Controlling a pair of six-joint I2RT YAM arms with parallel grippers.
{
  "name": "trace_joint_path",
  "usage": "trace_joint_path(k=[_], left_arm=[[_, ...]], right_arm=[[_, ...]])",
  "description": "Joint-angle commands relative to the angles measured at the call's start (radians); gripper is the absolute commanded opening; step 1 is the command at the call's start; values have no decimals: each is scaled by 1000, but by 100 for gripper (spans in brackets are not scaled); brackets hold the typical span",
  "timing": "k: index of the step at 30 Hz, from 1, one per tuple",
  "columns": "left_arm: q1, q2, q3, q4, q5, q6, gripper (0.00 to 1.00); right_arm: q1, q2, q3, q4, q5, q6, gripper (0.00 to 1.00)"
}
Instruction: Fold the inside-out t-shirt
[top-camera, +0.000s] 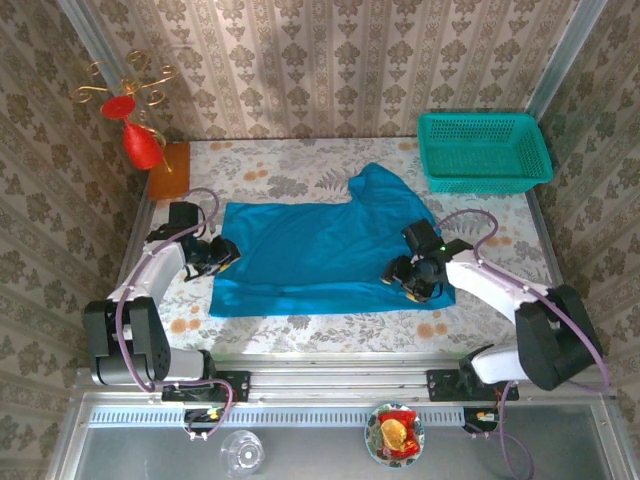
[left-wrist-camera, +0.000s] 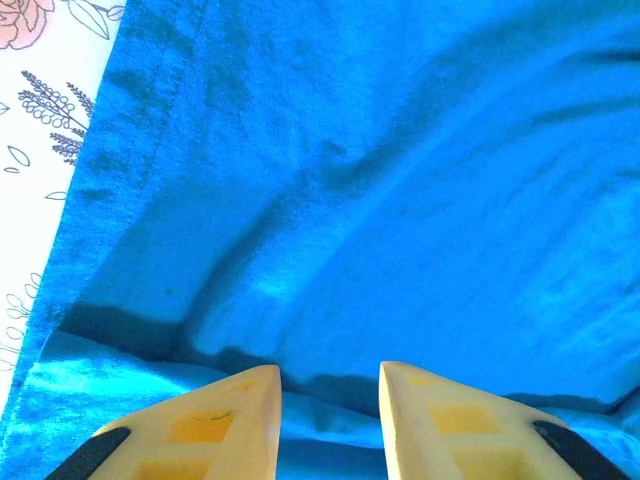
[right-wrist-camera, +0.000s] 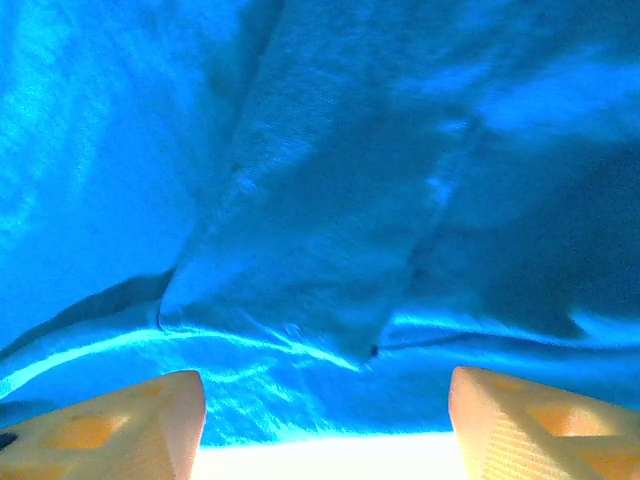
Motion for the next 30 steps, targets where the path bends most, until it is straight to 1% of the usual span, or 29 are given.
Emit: trace_joint_path(k=[1,3,8,10,14,15,20,24,27,29,30], left_arm=[[-3,-13,9,-23,-6,20,32],[-3,-20,3,-21,-6,17,32],[-2,-23,-4,-21,-5,15,32],[-2,-24,-5,-20,-5,15,32],[-1,-26,-4,-24,-7,17,32],[-1,-28,-4,-25,-7,17,32],[1,-28,-3,-27,-7,18,32],[4,-32,1,-35,-7,20,32],[6,-42,2,-43,-9,21,32],[7,-53,-2,-45,-11,21,32],[8,-59,-5,-46,-11,21,32]], right_arm=[[12,59,32,78,-39,42,63],[12,88,30,97,-41,50,62],[12,128,29,115,-42,66,62],[12,130,29,122,-42,70,58],[12,114,46,118,-19,70,43],[12,111,57,113,-10,66,42],[8,151,126,113,0,42,44],[5,249,211,195,-45,-1,45],[3,313,295,222,-88,-46,45],[3,325,348,191,-110,-81,47],[3,317,364,157,-97,-98,49]])
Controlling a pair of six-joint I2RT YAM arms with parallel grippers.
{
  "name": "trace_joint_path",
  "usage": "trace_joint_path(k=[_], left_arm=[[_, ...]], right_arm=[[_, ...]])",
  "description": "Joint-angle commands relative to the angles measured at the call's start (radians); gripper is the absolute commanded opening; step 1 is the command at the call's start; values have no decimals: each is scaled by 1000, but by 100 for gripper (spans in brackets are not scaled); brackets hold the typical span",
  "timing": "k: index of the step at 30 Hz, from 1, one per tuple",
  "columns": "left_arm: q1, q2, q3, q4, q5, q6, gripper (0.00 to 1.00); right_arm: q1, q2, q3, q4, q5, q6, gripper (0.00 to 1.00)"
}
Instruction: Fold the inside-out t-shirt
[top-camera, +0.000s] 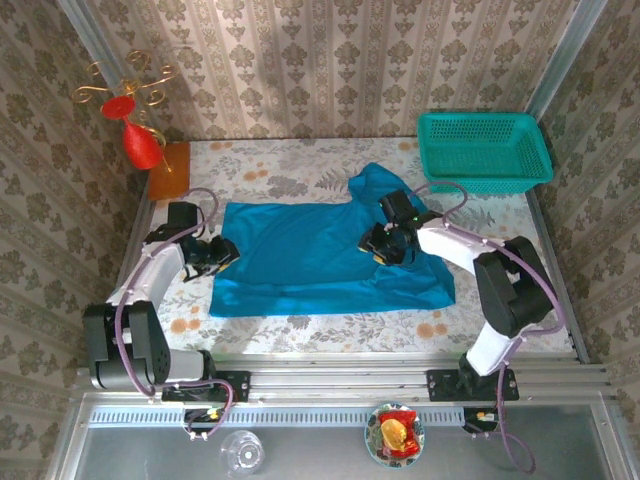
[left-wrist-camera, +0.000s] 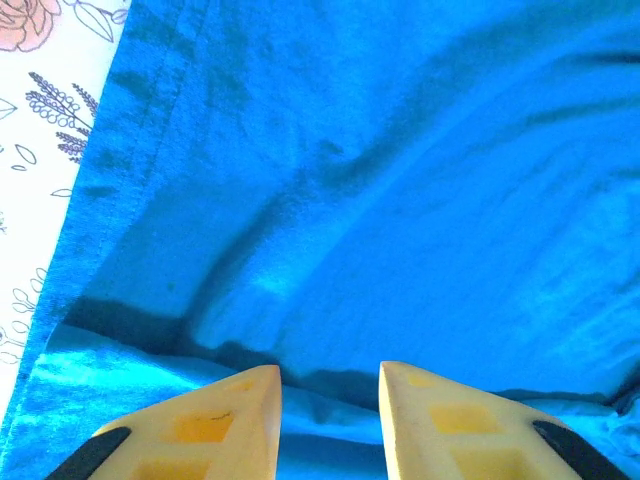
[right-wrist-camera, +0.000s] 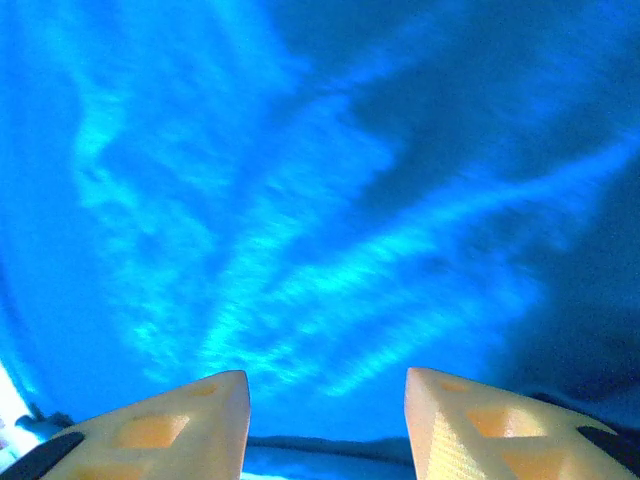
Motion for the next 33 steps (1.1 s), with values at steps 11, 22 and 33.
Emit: trace_joint_path(k=[11,22,33], left_arm=[[14,-18,-10,-26,7,20,32],[14,-15,-9,-32,6,29,33],[16,-29,-2,-39,-2,26,32]], right_arm=[[-62,-174,-77,-300,151,-118,57],[-128,-108,-150,-98,40,-82,73],[-150,-19,-28,95,-74,-69,73]])
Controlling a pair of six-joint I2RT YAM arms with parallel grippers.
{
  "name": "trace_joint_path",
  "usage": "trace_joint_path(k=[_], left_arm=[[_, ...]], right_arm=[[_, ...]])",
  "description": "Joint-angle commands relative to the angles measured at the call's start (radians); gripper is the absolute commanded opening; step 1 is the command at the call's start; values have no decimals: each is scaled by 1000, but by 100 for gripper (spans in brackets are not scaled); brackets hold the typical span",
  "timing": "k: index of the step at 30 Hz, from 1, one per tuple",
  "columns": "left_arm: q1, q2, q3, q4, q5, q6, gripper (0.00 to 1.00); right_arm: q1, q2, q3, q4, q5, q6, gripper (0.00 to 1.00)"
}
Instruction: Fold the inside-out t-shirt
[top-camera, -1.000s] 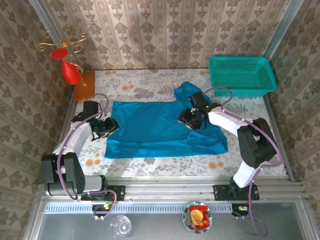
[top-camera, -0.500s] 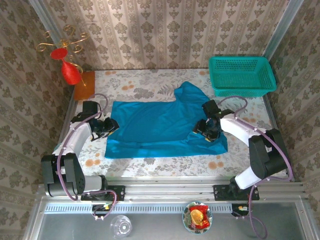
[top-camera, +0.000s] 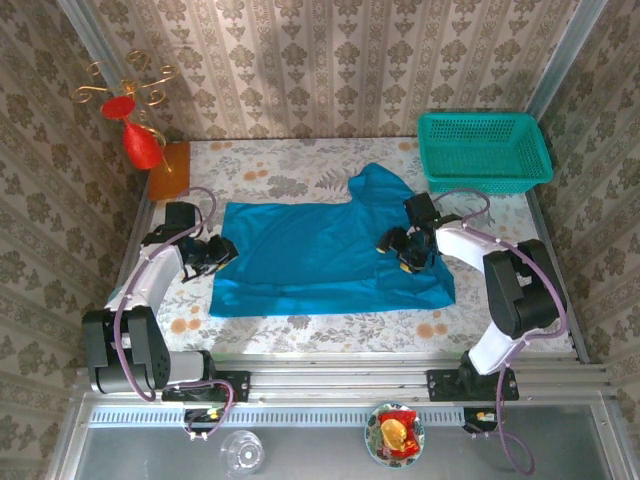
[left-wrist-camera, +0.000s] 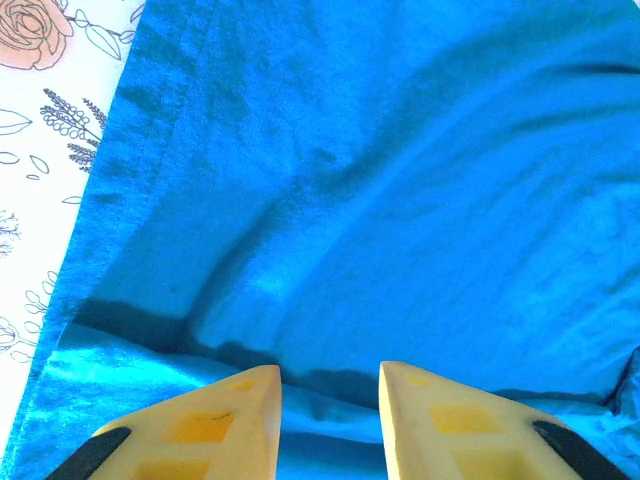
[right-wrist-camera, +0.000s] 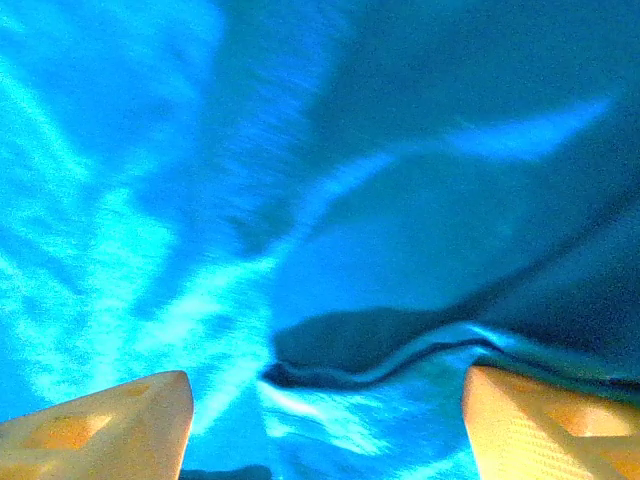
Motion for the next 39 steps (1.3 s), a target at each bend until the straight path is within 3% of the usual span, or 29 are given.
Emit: trace_joint_path(k=[1,5,15,22,29,39], left_arm=[[9,-9,0,-36,-1,17,33],[9,-17,-1,-42,-2,18,33],[8,7,-15,-28,19,29,33],[6,18,-5,-20,30,24,33],[7,10,1,-34,22,31,33],[7,5,15,-41,18,25,33]], right_arm=[[-4,25,89,142,-96,0,73],[-3,-12,88,124,-103,-19,73],[17,-115,71,-293,121,-112,73],[29,-54,-15,-85,-67,-65,80],[30,30,20,-30,-92,-33,81],[29,20,94,65,-144,-65,80]])
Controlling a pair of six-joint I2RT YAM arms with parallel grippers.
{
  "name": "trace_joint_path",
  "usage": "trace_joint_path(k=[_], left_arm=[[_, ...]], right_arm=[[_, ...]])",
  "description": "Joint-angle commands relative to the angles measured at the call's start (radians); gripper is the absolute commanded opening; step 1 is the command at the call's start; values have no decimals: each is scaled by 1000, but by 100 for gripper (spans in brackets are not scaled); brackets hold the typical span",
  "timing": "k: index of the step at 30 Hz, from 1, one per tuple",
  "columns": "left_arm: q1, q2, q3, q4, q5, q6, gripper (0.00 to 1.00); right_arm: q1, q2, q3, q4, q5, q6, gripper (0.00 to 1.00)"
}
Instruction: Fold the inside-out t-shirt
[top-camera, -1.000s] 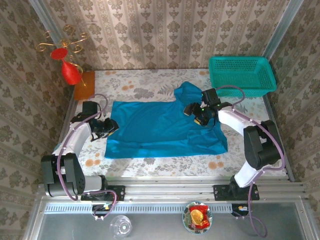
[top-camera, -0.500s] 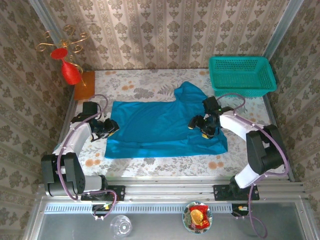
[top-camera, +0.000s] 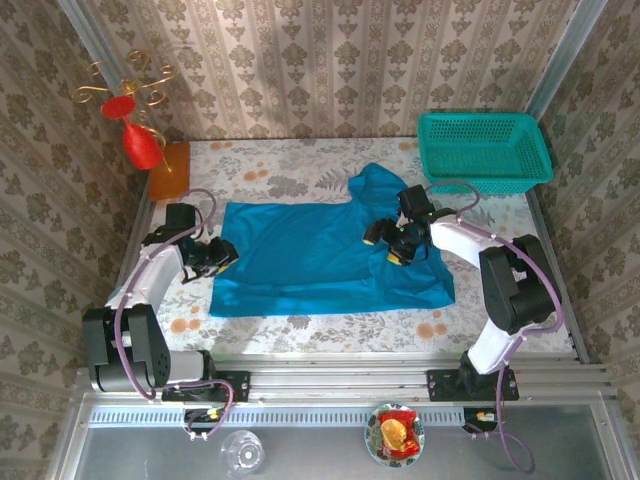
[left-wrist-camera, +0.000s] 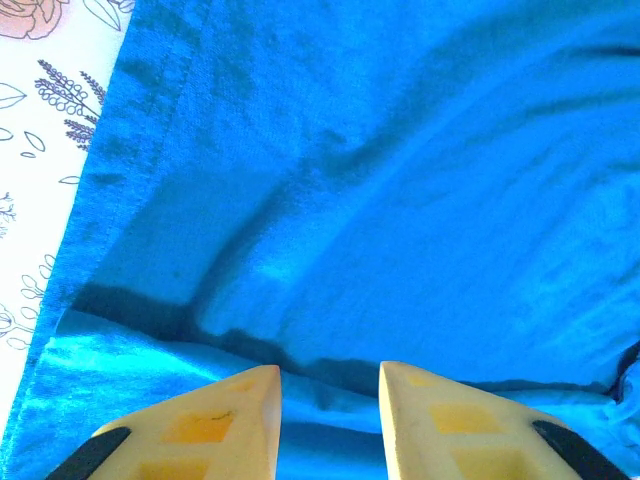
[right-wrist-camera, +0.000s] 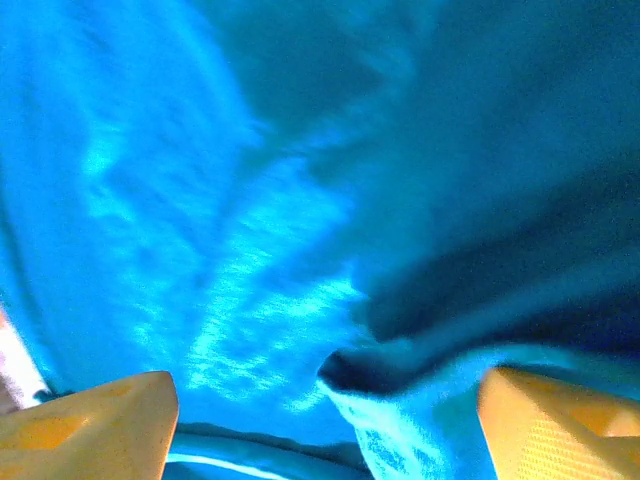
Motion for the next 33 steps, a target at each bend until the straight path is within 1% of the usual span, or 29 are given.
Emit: trace_joint_path(k=[1,8,10,14,18,19,24,27,31,33], left_arm=[[2,-4,22,-27,8,22,33],[-8,7,31,-25,17,29,33],[-18,11,34,-22,19,30,33],[-24,18,28,-12,18,26,32],[-23,17,26,-26,2,36,32],[-23,16,24,-30,-7,40,32],[-20,19,12,-31,-19,41,32],[-21,24,11,-33,-23,44,32],[-22,37,3,-31,-32,50,32],[-21,48,1,-31,-33,52,32]], right_arm=[[2,-23,26,-5,-15,-32,80],[-12,-88,34,-229,193,-111,78],[-18,-84,35,-255,221,-123,78],[-41,-37,50,-259,222,-139,78],[-62,-27,70,-342,328,-144,78],[-68,-35,59,-343,335,-143,79],[-116,-99,-31,-334,318,-144,79],[-116,-175,-58,-371,318,-150,79],[-116,-262,-106,-405,245,-146,79],[-116,-307,-136,-431,228,-129,79]])
